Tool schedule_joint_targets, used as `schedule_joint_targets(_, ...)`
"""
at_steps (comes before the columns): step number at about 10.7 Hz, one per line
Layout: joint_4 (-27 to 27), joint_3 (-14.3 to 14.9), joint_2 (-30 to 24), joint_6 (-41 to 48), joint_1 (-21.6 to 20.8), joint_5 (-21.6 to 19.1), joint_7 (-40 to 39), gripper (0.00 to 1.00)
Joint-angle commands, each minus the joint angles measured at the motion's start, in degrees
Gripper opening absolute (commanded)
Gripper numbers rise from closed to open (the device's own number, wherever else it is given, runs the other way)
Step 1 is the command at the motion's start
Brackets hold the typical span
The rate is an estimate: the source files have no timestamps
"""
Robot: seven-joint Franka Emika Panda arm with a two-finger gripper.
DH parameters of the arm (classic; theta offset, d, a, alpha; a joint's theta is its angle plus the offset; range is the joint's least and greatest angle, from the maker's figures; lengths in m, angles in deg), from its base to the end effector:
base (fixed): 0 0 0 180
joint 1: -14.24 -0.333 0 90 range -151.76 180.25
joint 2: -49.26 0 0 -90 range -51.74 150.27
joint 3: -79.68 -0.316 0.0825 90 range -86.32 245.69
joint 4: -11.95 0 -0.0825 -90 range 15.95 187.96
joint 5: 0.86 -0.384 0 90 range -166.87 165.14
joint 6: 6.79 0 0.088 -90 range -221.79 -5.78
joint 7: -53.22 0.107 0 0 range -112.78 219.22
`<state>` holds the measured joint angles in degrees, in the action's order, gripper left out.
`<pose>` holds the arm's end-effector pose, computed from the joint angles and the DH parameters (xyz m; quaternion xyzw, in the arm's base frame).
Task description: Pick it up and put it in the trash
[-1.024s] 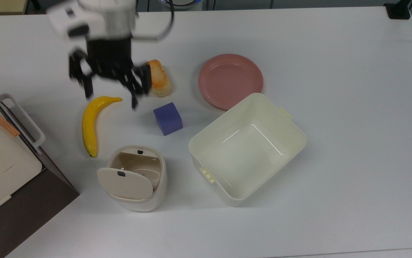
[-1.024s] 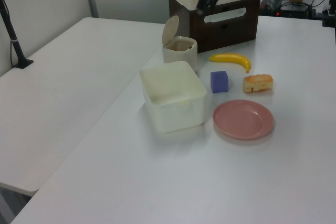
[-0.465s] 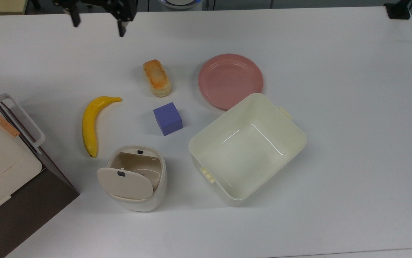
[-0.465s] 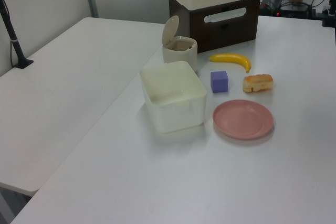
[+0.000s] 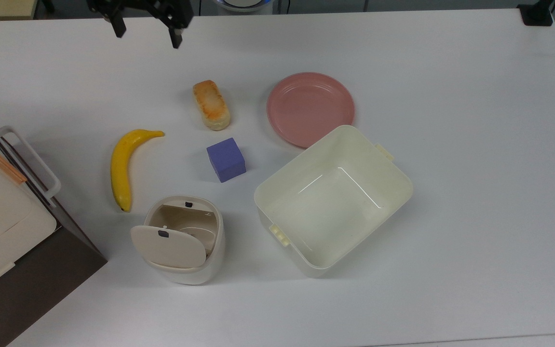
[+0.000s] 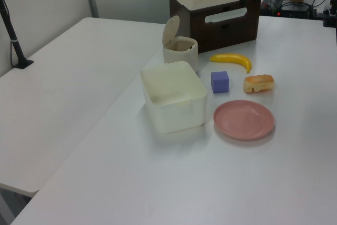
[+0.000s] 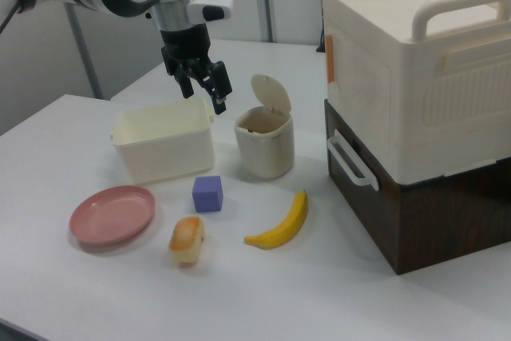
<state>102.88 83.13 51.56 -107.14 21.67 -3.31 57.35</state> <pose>0.5741 -0.1057 0.6110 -0.9890 0.1327 -0.0632 0.0163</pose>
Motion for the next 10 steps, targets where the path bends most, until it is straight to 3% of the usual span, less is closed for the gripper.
schedule_joint_targets(1,2.51,0.33,-2.82,-0.02,0.57,-2.56,0.53,1.00)
schedule_joint_targets(10,2.42,0.25,-2.91,0.51,-0.05,-2.65,0.79,1.00)
